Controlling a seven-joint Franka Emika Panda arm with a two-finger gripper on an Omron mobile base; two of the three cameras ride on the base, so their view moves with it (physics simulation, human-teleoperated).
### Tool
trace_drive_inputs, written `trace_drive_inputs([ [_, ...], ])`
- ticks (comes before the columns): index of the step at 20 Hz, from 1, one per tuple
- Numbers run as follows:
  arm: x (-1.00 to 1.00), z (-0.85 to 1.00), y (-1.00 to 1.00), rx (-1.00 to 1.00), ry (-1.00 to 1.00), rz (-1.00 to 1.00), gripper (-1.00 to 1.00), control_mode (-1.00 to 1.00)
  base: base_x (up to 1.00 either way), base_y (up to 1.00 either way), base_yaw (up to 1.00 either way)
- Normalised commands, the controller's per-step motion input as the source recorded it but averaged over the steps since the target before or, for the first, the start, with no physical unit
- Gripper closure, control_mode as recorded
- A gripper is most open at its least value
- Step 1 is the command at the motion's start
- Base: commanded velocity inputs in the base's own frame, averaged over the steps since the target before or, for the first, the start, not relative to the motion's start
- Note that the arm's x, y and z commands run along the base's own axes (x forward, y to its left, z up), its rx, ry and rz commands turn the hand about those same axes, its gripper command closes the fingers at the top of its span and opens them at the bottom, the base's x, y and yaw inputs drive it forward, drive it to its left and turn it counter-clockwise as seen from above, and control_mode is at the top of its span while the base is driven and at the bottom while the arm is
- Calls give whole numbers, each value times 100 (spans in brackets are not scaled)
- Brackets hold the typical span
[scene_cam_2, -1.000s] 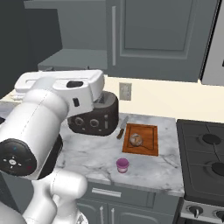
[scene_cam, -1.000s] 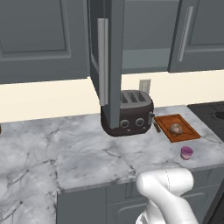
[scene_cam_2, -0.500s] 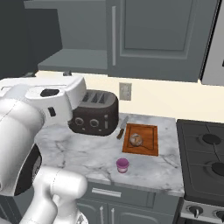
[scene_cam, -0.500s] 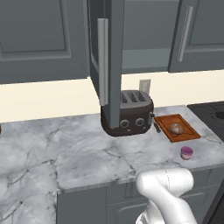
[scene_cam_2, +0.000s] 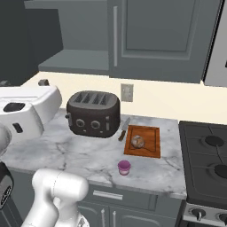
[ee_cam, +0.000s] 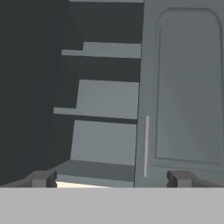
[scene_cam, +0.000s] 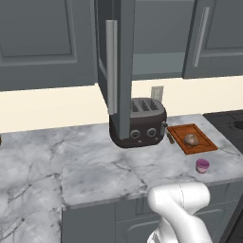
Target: Pick the bread, place it on the cutting board, pick the jam, place it on the counter, and close the cabinet.
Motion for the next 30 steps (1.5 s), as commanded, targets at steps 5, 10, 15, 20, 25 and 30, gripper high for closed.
trace_drive_inputs([
  [5,-41,0,23,0,0,-1,-100,-100,0,0,0],
  [10,-40,0,22,0,0,-1,-100,-100,0,0,0],
  [15,-41,0,23,0,0,-1,-100,-100,0,0,0],
  [20,-42,0,25,0,0,-2,-100,-100,0,0,0],
  [25,-37,0,27,0,0,-1,-100,-100,0,0,0],
  [30,-33,0,27,0,0,0,-100,-100,0,0,0],
])
